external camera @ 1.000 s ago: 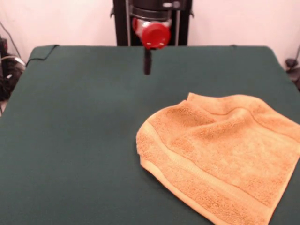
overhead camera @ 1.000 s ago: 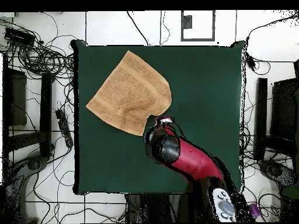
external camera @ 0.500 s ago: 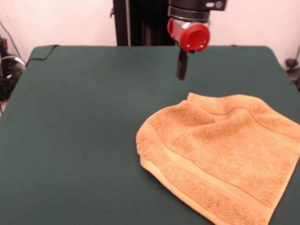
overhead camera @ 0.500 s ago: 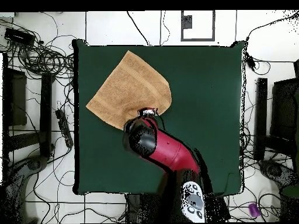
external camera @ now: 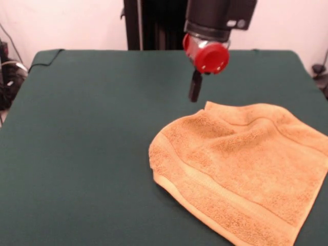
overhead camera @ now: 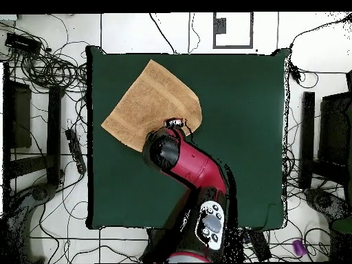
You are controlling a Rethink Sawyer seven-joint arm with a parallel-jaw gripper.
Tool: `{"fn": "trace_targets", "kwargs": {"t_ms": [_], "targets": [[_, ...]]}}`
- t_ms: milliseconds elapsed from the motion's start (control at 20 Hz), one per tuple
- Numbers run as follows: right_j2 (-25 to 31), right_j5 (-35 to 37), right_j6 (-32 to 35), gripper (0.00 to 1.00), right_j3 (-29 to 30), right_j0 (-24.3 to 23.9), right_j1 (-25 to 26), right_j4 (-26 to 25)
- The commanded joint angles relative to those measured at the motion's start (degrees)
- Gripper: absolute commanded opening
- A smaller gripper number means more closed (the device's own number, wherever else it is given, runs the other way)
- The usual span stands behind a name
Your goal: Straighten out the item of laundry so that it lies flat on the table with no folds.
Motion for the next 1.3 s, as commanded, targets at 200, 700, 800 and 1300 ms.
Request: {"fn": "trace_targets", "kwargs": {"t_ms": [200,700,800,1300], "targets": [[0.9,1.9,12.9,0.0,-3.4,0.1,11.6,5.5],[-5.1,14.0,20.8,0.0,-10.7,7.2,11.7,9.9],[-6.4,16.0,22.2,0.0,-12.2,8.3,11.8,10.6],[-9.2,19.4,24.2,0.0,-12.8,10.3,9.2,11.6]]}}
